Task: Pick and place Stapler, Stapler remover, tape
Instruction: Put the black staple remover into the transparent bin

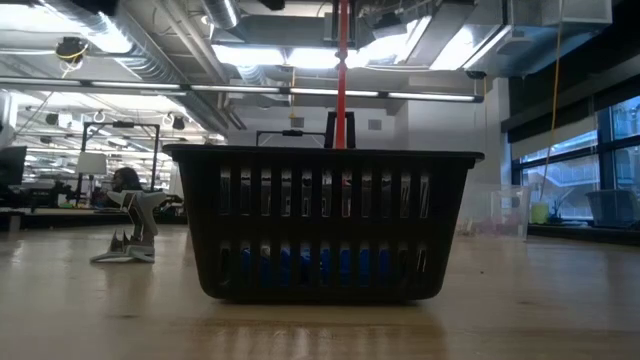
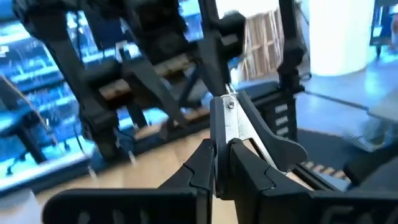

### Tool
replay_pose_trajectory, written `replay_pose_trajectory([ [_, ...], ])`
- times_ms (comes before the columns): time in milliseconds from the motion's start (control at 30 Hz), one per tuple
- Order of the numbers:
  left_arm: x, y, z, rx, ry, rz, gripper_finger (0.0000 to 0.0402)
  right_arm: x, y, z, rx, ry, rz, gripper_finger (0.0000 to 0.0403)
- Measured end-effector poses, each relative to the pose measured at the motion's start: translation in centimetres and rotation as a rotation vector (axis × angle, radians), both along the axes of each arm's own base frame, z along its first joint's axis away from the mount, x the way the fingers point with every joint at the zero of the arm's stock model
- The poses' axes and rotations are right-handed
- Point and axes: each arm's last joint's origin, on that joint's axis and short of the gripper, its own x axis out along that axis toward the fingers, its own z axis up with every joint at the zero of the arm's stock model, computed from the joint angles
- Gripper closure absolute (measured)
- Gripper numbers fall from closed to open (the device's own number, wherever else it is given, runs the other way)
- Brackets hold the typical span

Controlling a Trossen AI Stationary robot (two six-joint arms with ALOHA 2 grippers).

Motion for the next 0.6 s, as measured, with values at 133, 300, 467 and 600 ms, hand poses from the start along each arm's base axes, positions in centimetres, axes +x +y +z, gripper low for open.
replay_pose_trajectory([
  [133,0.7,2.1,0.4,-0.003,-0.038,0.015,0.0379,0.4,0.1,-0.3,0.002,-0.004,-0.005,0.0202],
  [300,1.2,3.7,0.4,0.003,-0.042,0.059,0.0379,1.4,-0.5,-0.4,0.017,-0.035,-0.043,0.0202],
  [467,1.9,4.1,-0.6,0.011,-0.013,0.083,0.0379,2.5,-1.8,-0.3,0.027,-0.048,-0.097,0.0202],
  [600,2.8,3.9,-1.7,0.023,0.022,0.084,0.0379,3.2,-3.0,-0.3,0.056,-0.042,-0.136,0.0202],
])
